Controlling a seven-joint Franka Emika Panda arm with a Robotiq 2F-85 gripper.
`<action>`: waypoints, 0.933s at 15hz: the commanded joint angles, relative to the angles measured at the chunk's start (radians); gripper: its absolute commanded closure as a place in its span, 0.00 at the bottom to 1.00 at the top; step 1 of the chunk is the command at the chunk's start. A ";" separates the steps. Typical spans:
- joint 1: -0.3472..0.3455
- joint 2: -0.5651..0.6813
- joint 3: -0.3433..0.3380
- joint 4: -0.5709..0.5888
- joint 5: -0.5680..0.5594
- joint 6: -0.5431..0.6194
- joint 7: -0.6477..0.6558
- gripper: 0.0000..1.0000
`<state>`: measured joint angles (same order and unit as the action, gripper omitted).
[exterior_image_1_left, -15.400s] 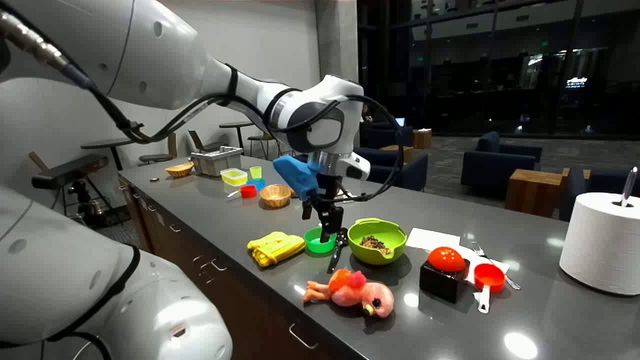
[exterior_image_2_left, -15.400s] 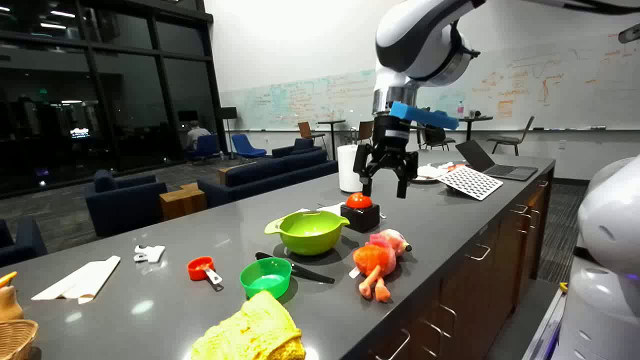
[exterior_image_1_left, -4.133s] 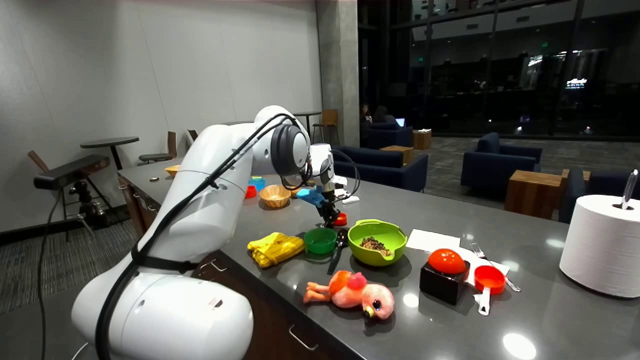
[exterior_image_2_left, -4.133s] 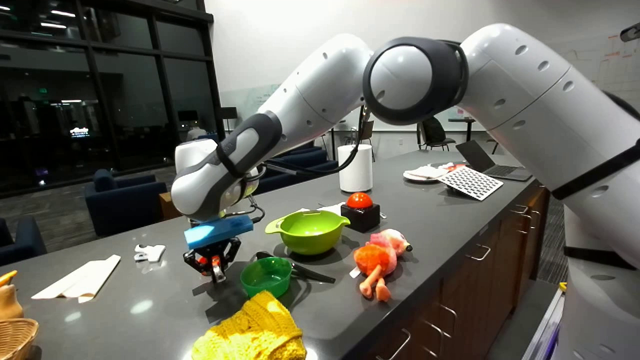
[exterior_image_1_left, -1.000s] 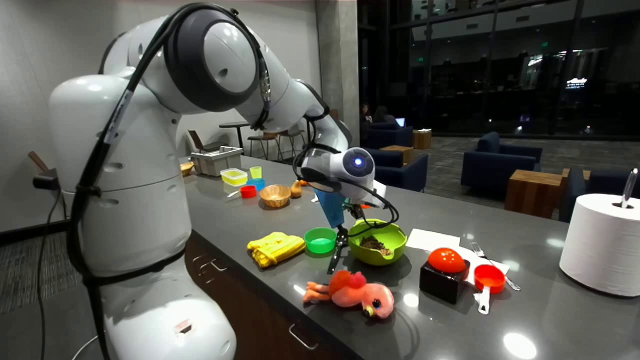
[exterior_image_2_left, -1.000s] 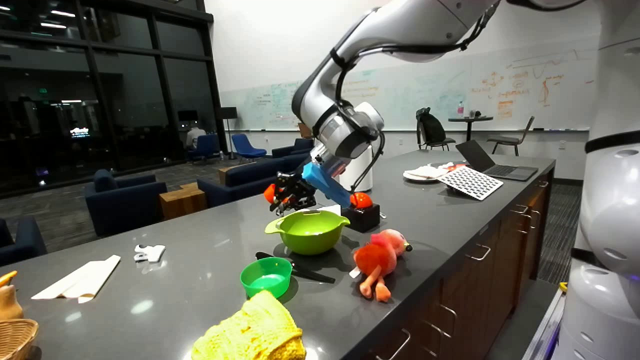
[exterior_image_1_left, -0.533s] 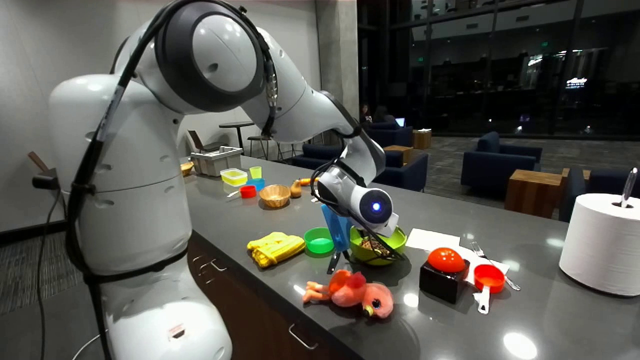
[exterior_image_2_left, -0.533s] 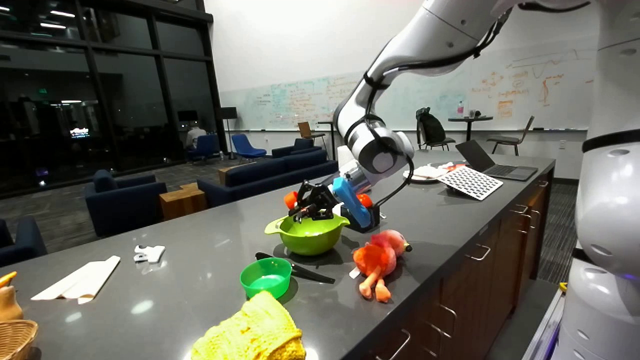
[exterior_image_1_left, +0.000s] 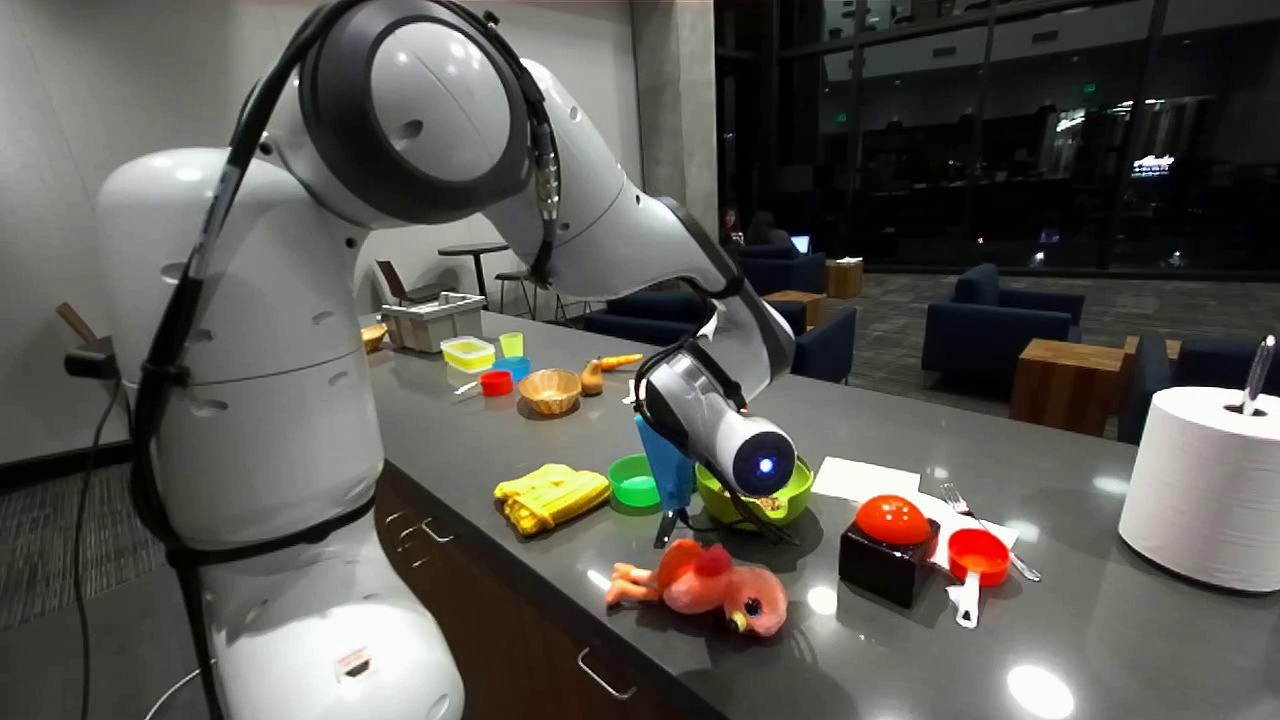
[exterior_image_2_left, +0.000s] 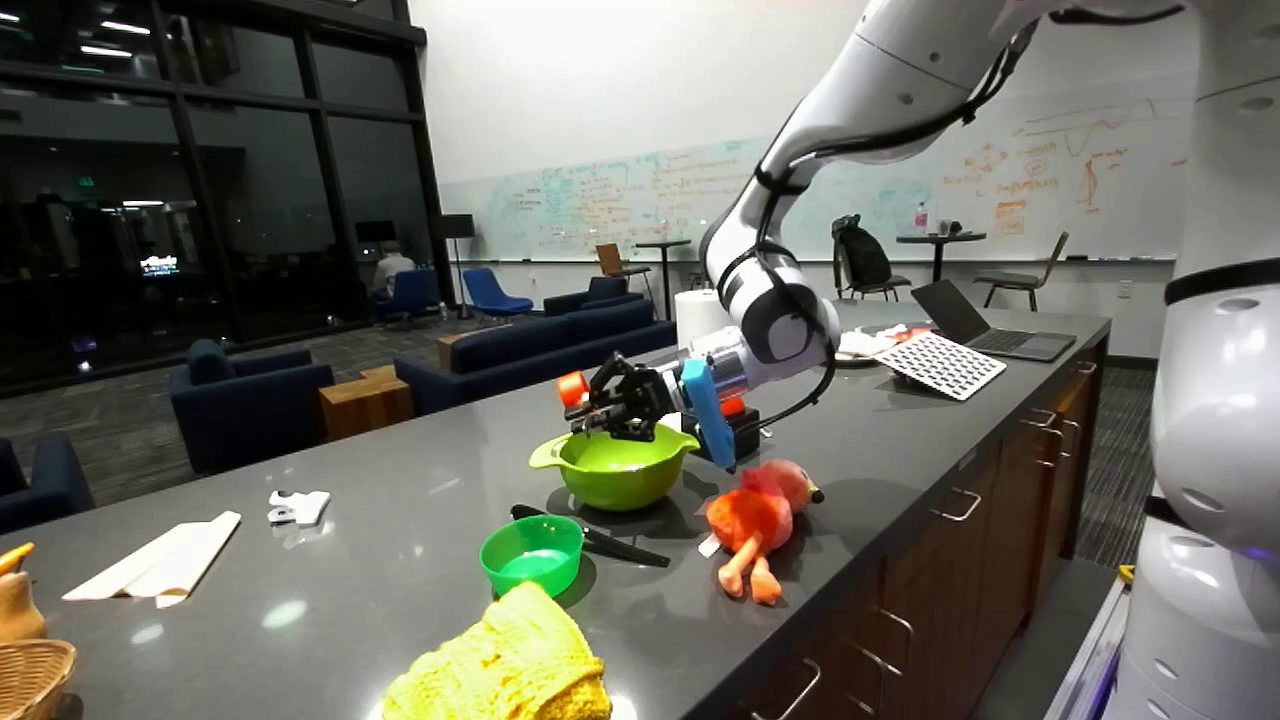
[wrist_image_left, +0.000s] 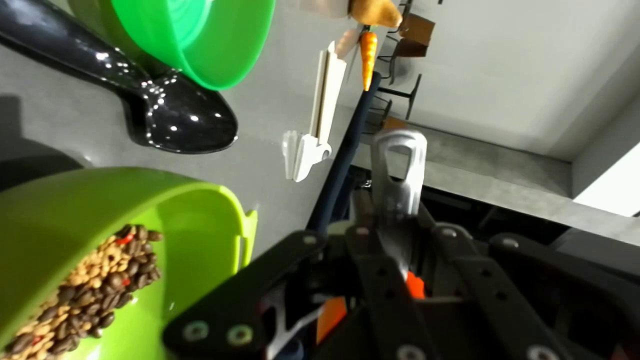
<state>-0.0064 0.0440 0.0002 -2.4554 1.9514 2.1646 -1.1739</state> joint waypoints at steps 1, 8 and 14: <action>-0.012 -0.029 -0.022 -0.061 0.041 -0.146 -0.092 0.95; -0.031 0.002 -0.069 -0.104 0.028 -0.374 -0.198 0.95; -0.037 0.086 -0.085 -0.076 0.011 -0.522 -0.262 0.95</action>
<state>-0.0293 0.0955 -0.0846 -2.5390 1.9657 1.7112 -1.4000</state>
